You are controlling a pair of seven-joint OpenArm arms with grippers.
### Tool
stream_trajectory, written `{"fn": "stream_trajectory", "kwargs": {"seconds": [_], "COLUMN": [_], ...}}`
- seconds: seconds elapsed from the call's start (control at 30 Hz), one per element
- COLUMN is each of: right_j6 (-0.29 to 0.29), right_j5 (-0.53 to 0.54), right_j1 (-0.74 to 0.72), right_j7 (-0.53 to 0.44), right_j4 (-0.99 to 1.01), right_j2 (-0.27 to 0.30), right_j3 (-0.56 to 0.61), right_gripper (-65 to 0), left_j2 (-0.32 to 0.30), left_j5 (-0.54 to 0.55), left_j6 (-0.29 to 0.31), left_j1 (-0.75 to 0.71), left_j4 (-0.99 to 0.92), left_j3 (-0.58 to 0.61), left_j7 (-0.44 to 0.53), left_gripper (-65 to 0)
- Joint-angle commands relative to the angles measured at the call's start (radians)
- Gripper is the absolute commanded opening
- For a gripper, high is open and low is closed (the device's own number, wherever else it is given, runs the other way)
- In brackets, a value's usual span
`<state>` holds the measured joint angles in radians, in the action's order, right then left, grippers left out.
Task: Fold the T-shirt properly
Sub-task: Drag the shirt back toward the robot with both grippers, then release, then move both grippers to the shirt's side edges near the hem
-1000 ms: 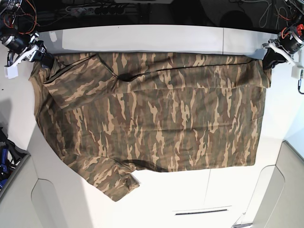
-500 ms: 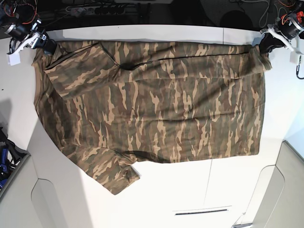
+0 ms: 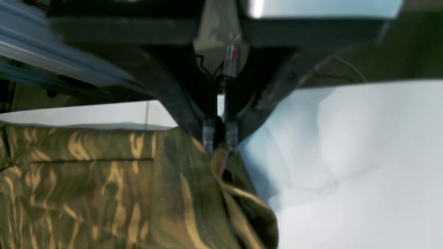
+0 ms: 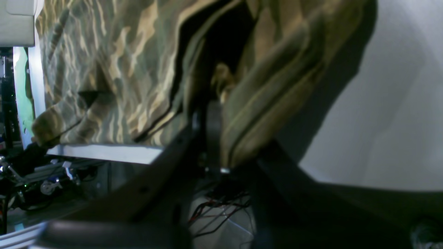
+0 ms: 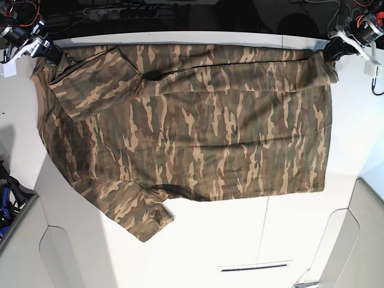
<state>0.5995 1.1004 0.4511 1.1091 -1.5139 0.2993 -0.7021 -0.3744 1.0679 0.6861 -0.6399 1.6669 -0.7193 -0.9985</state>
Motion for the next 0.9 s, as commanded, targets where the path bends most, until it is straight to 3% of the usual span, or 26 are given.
{"fn": "stream_trajectory", "kwargs": {"seconds": [0.0, 0.17, 0.2, 0.3, 0.37, 0.53, 0.87], "right_j6": [0.01, 0.01, 0.01, 0.01, 0.01, 0.01, 0.01], "right_j5": [0.021, 0.026, 0.037, 0.044, 0.024, 0.028, 0.028], "right_j1": [0.001, 0.001, 0.0, -0.005, -0.008, -0.012, -0.149], "right_j7": [-0.005, -0.005, -0.005, -0.006, -0.006, -0.011, -0.026], "right_j4": [-0.016, -0.016, -0.016, -0.016, -0.016, -0.016, -0.016], "right_j2": [0.017, 0.017, 0.017, 0.017, 0.017, 0.017, 0.018], "right_j3": [-0.01, -0.01, -0.01, -0.01, -0.011, -0.052, -0.256], "right_gripper": [-65.0, -65.0, -65.0, -44.1, -39.3, -39.3, -39.3], "left_j2": [-0.016, -0.016, -0.016, -0.016, -0.016, -0.016, -0.023], "left_j5": [0.021, 0.019, 0.019, 0.011, 0.013, 0.034, 0.082], "left_j6": [0.012, 0.012, 0.012, 0.012, 0.012, 0.012, 0.012], "left_j1": [-0.006, -0.006, -0.005, -0.006, -0.006, -0.005, 0.026], "left_j4": [0.016, 0.016, 0.016, 0.016, 0.016, 0.016, 0.016], "left_j3": [-0.009, -0.009, -0.009, -0.009, -0.009, -0.035, -0.225], "left_j7": [0.01, 0.016, 0.013, 0.013, 0.013, 0.014, 0.006], "left_gripper": [-65.0, -65.0, -61.3, -43.7, -38.8, -38.8, -38.8]}}
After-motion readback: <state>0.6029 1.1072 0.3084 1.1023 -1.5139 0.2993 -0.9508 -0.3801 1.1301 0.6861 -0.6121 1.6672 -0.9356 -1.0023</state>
